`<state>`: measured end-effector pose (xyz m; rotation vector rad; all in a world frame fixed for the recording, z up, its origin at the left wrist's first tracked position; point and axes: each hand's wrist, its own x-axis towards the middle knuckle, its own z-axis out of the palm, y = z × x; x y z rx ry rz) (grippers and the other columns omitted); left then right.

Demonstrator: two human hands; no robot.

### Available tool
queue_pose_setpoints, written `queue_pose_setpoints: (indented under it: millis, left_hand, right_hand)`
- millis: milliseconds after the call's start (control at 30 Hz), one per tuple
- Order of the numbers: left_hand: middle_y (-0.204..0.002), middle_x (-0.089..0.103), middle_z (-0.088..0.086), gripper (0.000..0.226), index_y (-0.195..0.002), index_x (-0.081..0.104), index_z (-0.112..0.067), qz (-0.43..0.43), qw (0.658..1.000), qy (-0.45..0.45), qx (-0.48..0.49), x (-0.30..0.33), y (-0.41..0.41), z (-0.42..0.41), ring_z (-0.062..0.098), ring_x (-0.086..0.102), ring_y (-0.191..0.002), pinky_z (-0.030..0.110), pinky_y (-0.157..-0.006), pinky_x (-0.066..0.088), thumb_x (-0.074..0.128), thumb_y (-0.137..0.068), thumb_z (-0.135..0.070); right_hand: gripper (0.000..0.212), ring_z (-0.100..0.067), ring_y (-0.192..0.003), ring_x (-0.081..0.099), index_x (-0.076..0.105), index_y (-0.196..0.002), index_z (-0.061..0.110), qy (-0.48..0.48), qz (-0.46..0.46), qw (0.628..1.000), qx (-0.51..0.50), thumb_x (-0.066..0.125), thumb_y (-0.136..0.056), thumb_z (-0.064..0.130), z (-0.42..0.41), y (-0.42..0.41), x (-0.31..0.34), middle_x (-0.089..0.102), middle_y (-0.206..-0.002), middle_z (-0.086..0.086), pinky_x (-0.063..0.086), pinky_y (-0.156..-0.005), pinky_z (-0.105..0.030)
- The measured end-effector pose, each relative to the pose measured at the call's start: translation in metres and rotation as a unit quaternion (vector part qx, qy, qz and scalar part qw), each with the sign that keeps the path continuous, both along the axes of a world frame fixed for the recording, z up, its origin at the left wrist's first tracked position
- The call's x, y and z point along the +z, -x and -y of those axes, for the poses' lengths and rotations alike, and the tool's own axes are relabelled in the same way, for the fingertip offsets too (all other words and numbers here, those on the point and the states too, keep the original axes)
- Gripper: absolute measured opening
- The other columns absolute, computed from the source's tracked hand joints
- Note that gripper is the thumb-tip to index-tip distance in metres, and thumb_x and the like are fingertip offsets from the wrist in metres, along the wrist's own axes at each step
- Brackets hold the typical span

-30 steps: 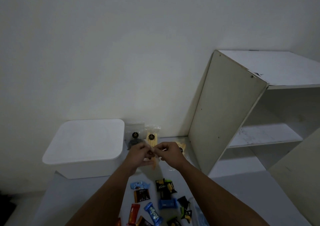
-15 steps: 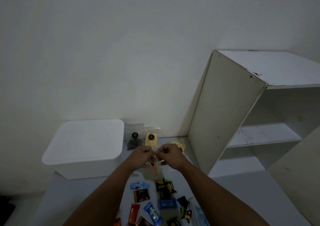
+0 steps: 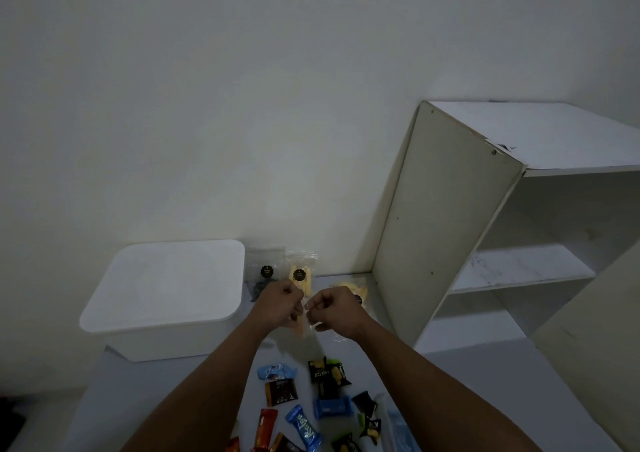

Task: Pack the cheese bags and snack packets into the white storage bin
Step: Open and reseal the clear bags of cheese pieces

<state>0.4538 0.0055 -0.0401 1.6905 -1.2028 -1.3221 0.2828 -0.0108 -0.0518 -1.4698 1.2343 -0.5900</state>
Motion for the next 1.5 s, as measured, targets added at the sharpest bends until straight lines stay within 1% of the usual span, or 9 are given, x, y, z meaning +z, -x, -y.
queue_pose_setpoints:
  millis: [267,567,767,1000,1133,1267,1333,1433,1500]
  left_hand:
    - [-0.084,0.073,0.013,0.014,-0.084,0.065,-0.008,-0.014,1.0,-0.023,-0.013,-0.006,0.005,-0.008,0.021,0.071,-0.078,0.039,-0.07,0.064,0.059,-0.095,-0.015]
    - [-0.082,0.074,0.007,0.013,-0.09,0.066,-0.006,-0.047,0.996,0.002,-0.081,-0.003,0.0,-0.011,0.013,0.067,-0.077,0.028,-0.069,0.06,0.059,-0.099,-0.01]
    - [-0.091,0.073,0.017,0.019,-0.091,0.065,-0.004,-0.045,0.998,-0.017,-0.027,-0.008,0.003,-0.007,0.023,0.071,-0.082,0.037,-0.071,0.061,0.05,-0.101,-0.009]
    - [-0.1,0.073,0.014,0.011,-0.104,0.063,-0.006,-0.08,0.996,-0.021,0.021,-0.009,0.004,-0.004,0.024,0.072,-0.086,0.037,-0.069,0.06,0.056,-0.098,-0.012]
    - [-0.117,0.053,0.001,0.05,-0.135,0.044,-0.03,-0.058,0.997,0.029,0.027,-0.013,-0.002,0.003,0.026,0.067,-0.089,0.032,-0.061,0.06,0.061,-0.094,-0.005]
    - [-0.102,0.068,0.014,0.008,-0.103,0.066,-0.01,-0.022,0.998,0.052,-0.03,-0.019,0.002,0.009,0.019,0.063,-0.073,0.029,-0.064,0.053,0.063,-0.096,-0.008]
    - [-0.086,0.071,0.013,0.009,-0.088,0.062,-0.006,-0.058,0.996,0.055,-0.027,-0.019,0.01,0.014,0.021,0.059,-0.067,0.028,-0.061,0.048,0.06,-0.097,-0.004]
    - [-0.08,0.074,0.01,0.009,-0.092,0.06,-0.001,-0.096,0.993,0.062,0.003,-0.018,0.024,0.025,0.02,0.058,-0.061,0.027,-0.059,0.048,0.058,-0.1,-0.006]
    - [-0.085,0.075,0.013,0.012,-0.098,0.061,0.001,-0.107,0.992,0.061,0.026,-0.017,0.032,0.033,0.017,0.06,-0.061,0.029,-0.063,0.049,0.059,-0.1,-0.01]
  right_hand:
    - [0.011,-0.019,-0.076,0.072,0.07,-0.095,0.005,0.037,0.016,0.998,-0.04,0.067,-0.087,-0.003,0.001,-0.001,0.001,0.066,-0.08,-0.017,0.063,-0.071,-0.038]
    - [0.017,-0.023,-0.076,0.069,0.07,-0.099,-0.009,-0.096,0.064,0.991,-0.065,0.066,-0.092,0.006,-0.001,0.007,0.005,0.07,-0.084,-0.017,0.061,-0.068,-0.034]
    - [0.017,-0.02,-0.074,0.071,0.067,-0.104,0.004,-0.102,0.061,0.992,-0.031,0.071,-0.088,0.001,-0.007,0.006,0.01,0.072,-0.088,-0.014,0.062,-0.067,-0.033]
    - [0.014,-0.014,-0.071,0.066,0.073,-0.099,-0.003,-0.053,-0.003,0.998,-0.032,0.071,-0.09,0.008,-0.002,0.01,0.003,0.069,-0.082,-0.01,0.059,-0.072,-0.031]
    - [0.018,-0.014,-0.073,0.065,0.078,-0.092,0.002,-0.049,-0.043,0.997,-0.03,0.073,-0.088,0.018,0.006,0.024,0.008,0.071,-0.08,-0.011,0.057,-0.07,-0.03]
    - [0.012,-0.015,-0.078,0.065,0.079,-0.086,0.01,-0.059,-0.05,0.997,-0.017,0.068,-0.089,0.016,0.013,0.043,0.017,0.074,-0.089,-0.015,0.055,-0.071,-0.032]
    - [0.013,-0.016,-0.076,0.066,0.078,-0.084,0.015,-0.052,-0.027,0.997,-0.048,0.069,-0.091,0.021,0.015,0.053,0.02,0.073,-0.082,-0.008,0.054,-0.072,-0.033]
    - [0.031,-0.016,-0.08,0.07,0.076,-0.104,0.019,-0.039,0.007,0.996,-0.078,0.073,-0.088,0.045,0.018,0.067,0.022,0.075,-0.091,-0.001,0.053,-0.067,-0.026]
    - [0.036,-0.014,-0.08,0.068,0.074,-0.112,0.016,-0.009,-0.008,0.998,-0.065,0.077,-0.086,0.04,0.023,0.074,0.014,0.075,-0.099,-0.004,0.051,-0.06,-0.018]
